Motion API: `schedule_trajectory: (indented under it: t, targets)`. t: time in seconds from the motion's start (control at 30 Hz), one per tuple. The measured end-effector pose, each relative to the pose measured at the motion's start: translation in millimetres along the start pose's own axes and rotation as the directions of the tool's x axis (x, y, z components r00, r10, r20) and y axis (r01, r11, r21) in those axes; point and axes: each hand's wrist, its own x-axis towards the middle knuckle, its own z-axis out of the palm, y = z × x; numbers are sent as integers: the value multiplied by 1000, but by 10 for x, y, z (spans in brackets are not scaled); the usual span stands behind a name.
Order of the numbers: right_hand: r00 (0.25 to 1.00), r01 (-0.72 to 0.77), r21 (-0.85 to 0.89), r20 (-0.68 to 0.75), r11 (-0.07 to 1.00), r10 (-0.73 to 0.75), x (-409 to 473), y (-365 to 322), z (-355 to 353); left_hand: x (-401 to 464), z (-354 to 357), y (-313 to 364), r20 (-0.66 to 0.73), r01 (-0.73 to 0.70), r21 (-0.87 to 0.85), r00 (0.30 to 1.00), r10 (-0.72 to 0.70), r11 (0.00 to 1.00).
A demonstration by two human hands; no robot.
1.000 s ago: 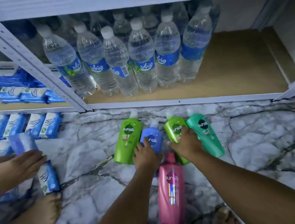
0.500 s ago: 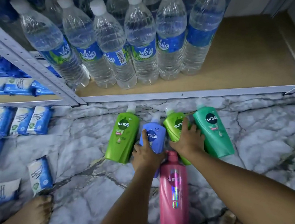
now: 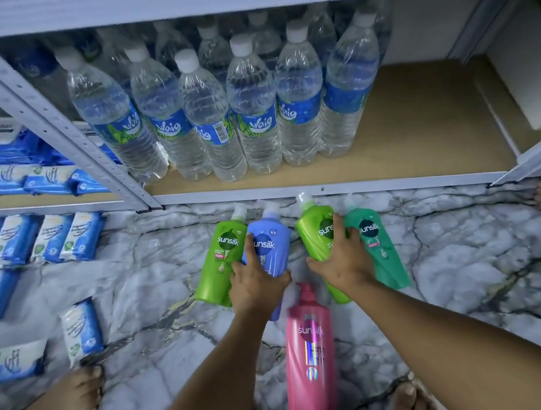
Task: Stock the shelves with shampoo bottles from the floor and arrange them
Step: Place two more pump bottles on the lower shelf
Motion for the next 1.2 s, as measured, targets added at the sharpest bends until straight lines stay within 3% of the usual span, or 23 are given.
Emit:
schedule_trajectory:
  t: [0.37,0.53,0.73,1.2]
  targets:
    - [941,201,199,-311,959,-133,-734,-414,-1621,-822,-1200,849,-203,-238,-244,960,191,940]
    - [864,312,233,-472,921,-173,-1105,-628,-2337,-1242,-1699,1286,-365,-435,-322,876,314,841]
    - [769,427,236,-602,873,-214,-1243,-912,-3074,-1514,-2265,1830,-455,-555,-363,807,377,749]
    - [621,579,318,-769,751,-153,-236,-1597,-4011,-585,-3057,3008,-608,-721,-376,666,433,582]
